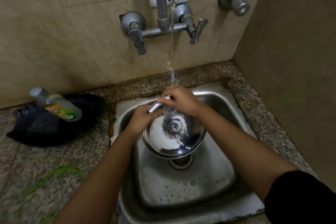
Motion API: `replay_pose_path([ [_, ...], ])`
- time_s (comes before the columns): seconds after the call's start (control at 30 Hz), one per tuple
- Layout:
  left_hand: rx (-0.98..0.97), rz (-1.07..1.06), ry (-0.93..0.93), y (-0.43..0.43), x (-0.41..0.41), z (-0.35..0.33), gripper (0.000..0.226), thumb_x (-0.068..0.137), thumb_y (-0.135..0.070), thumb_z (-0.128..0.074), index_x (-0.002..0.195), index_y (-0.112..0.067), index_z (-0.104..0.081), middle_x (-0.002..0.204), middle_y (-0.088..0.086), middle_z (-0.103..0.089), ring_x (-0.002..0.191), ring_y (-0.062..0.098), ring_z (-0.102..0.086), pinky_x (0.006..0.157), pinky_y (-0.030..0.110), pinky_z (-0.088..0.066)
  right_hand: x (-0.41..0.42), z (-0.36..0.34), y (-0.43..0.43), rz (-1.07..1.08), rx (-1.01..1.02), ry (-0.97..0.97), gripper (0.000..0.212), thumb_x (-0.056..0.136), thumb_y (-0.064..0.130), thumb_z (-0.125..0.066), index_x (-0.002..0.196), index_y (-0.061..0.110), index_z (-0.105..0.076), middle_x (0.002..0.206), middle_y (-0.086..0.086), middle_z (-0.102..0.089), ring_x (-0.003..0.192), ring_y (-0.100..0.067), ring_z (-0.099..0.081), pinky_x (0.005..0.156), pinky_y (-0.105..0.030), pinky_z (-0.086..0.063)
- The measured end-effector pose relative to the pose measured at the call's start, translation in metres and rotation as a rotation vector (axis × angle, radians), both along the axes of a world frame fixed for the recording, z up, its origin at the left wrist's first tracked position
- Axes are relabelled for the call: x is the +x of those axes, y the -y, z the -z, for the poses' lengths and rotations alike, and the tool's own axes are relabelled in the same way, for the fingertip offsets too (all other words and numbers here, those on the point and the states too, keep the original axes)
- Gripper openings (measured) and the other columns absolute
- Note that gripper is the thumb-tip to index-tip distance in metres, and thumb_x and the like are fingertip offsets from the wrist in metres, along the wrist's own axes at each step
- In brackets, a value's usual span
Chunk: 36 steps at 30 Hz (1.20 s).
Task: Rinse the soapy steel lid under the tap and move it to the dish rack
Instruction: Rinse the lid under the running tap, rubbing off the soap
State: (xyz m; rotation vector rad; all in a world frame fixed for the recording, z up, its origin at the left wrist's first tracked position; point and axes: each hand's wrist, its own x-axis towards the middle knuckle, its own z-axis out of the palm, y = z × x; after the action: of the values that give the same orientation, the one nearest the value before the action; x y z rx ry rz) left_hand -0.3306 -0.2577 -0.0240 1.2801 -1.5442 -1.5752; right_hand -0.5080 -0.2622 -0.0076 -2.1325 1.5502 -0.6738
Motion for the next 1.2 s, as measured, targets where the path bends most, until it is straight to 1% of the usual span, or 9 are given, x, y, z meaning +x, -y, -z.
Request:
replay_pose_path([
  [0.1, -0.076, 0.008, -0.010, -0.002, -0.006, -0.003, 0.025, 0.081, -0.001, -0.069, 0.105, -0.004, -0.071, 0.086, -0.002, -0.075, 0.080, 0.006, -0.067, 0.078, 0.022, -0.052, -0.005, 0.006, 0.003, -0.017, -0.010, -0.040, 0.031, 0.087, 0.049, -0.059, 0.082, 0.020, -0.068, 0.076, 0.009, -0.054, 0.071, -0.011, -0.052, 0.064, -0.032, -0.040],
  [0.23, 0.009, -0.192, -0.123, -0.006, 0.000, 0.004, 0.017, 0.083, -0.005, -0.069, 0.098, -0.001, -0.073, 0.092, 0.019, -0.074, 0.082, 0.027, -0.068, 0.077, 0.040, -0.056, -0.041, 0.028, -0.001, 0.384, 0.125, 0.417, 0.031, 0.085, 0.046, -0.064, 0.067, 0.022, -0.062, 0.064, -0.002, -0.062, 0.063, -0.012, -0.054, 0.065, -0.033, -0.043],
  [0.4, -0.049, -0.153, -0.061, 0.000, -0.007, 0.003, 0.010, 0.080, -0.003, -0.070, 0.088, -0.008, -0.073, 0.072, -0.002, -0.074, 0.069, 0.010, -0.067, 0.066, 0.025, -0.054, -0.019, 0.020, 0.003, 0.161, -0.088, 0.040, 0.034, 0.095, 0.043, -0.047, 0.100, 0.016, -0.067, 0.096, -0.007, -0.070, 0.088, -0.023, -0.064, 0.077, -0.040, -0.051],
  [0.53, -0.202, -0.053, 0.043, 0.001, -0.012, 0.005, 0.010, 0.081, 0.002, -0.066, 0.087, -0.002, -0.073, 0.082, 0.008, -0.070, 0.077, 0.007, -0.061, 0.072, 0.022, -0.048, 0.010, 0.008, 0.009, -0.196, -0.267, -0.178, 0.033, 0.093, 0.042, -0.047, 0.100, 0.017, -0.069, 0.093, -0.004, -0.068, 0.089, -0.023, -0.064, 0.075, -0.034, -0.046],
  [0.73, 0.024, -0.248, -0.131, -0.008, 0.007, 0.011, 0.016, 0.082, -0.012, -0.071, 0.097, -0.006, -0.074, 0.090, 0.010, -0.076, 0.082, 0.025, -0.072, 0.075, 0.036, -0.057, -0.041, 0.036, 0.000, 0.354, 0.030, 0.486, 0.023, 0.092, 0.025, -0.060, 0.105, 0.010, -0.071, 0.101, -0.003, -0.072, 0.094, -0.015, -0.063, 0.085, -0.032, -0.046],
  [0.83, 0.107, -0.102, -0.100, -0.001, 0.003, 0.002, 0.021, 0.082, -0.008, -0.069, 0.103, -0.004, -0.072, 0.089, 0.008, -0.077, 0.081, 0.021, -0.073, 0.074, 0.033, -0.057, -0.032, 0.023, -0.002, 0.316, 0.071, 0.499, 0.021, 0.091, 0.019, -0.062, 0.104, 0.006, -0.072, 0.100, -0.004, -0.071, 0.094, -0.017, -0.064, 0.086, -0.032, -0.048],
  [0.97, -0.048, 0.061, -0.015, 0.012, -0.012, -0.011, 0.023, 0.080, -0.005, -0.071, 0.101, 0.003, -0.072, 0.099, 0.023, -0.072, 0.087, 0.025, -0.068, 0.084, 0.036, -0.051, -0.006, -0.004, -0.003, 0.035, 0.077, 0.261, 0.016, 0.083, 0.025, -0.071, 0.090, 0.012, -0.074, 0.086, 0.005, -0.070, 0.078, -0.008, -0.063, 0.073, -0.025, -0.047],
  [1.1, -0.013, -0.143, -0.123, 0.005, -0.009, -0.006, 0.018, 0.080, -0.010, -0.072, 0.092, 0.004, -0.073, 0.091, 0.025, -0.070, 0.079, 0.026, -0.064, 0.077, 0.039, -0.051, -0.028, 0.006, -0.005, 0.282, 0.101, 0.360, 0.022, 0.082, 0.042, -0.069, 0.074, 0.022, -0.069, 0.070, 0.008, -0.066, 0.066, -0.009, -0.060, 0.067, -0.032, -0.047],
  [1.2, 0.108, -0.220, -0.238, 0.002, 0.003, -0.001, 0.024, 0.082, -0.011, -0.070, 0.099, 0.005, -0.069, 0.097, 0.026, -0.071, 0.082, 0.034, -0.068, 0.078, 0.043, -0.053, -0.047, 0.017, -0.008, 0.429, 0.092, 0.577, 0.032, 0.089, 0.030, -0.064, 0.058, 0.023, -0.058, 0.052, 0.014, -0.057, 0.054, 0.003, -0.049, 0.063, -0.029, -0.040],
])
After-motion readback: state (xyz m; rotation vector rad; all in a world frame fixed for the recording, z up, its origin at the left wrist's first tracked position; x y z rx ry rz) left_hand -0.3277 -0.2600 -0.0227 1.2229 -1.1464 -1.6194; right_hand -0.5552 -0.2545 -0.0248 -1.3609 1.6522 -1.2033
